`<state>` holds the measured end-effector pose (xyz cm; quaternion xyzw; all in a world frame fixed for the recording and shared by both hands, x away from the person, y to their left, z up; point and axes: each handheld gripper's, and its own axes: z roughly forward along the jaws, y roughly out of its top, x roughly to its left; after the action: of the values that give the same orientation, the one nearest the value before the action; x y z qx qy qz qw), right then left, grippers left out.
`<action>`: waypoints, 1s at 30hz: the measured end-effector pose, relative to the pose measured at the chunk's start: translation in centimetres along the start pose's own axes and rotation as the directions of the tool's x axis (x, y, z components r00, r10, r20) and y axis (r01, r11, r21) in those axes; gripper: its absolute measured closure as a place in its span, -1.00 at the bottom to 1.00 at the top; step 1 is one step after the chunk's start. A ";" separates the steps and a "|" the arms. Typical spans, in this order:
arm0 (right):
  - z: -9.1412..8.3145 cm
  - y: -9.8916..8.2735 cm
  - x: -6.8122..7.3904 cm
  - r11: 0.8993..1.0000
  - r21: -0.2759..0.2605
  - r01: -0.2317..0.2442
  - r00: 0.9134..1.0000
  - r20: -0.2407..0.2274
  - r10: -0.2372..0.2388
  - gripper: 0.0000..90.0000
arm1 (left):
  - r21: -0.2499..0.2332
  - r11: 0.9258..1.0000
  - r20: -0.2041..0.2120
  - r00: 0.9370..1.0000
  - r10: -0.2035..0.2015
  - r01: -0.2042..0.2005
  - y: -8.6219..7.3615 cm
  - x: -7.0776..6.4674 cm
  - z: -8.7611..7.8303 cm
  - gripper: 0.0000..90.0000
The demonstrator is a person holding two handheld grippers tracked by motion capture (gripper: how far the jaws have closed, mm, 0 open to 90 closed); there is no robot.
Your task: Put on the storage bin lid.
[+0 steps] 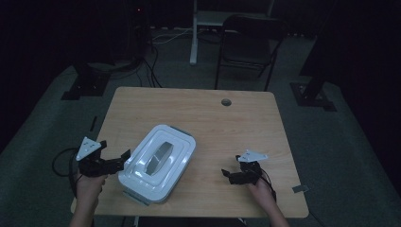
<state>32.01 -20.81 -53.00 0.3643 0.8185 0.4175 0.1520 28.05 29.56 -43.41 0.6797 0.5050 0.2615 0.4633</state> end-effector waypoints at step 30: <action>-3.9 -5.0 -5.6 0.973 0.026 -0.230 0.921 0.330 0.209 -0.71 | 0.148 0.989 0.007 1.000 0.006 -0.007 -7.6 2.5 5.7 -0.99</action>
<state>31.37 -28.98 -54.91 0.5222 0.7491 0.3397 0.2252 30.21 30.26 -52.98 0.7146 0.5194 0.2225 0.4123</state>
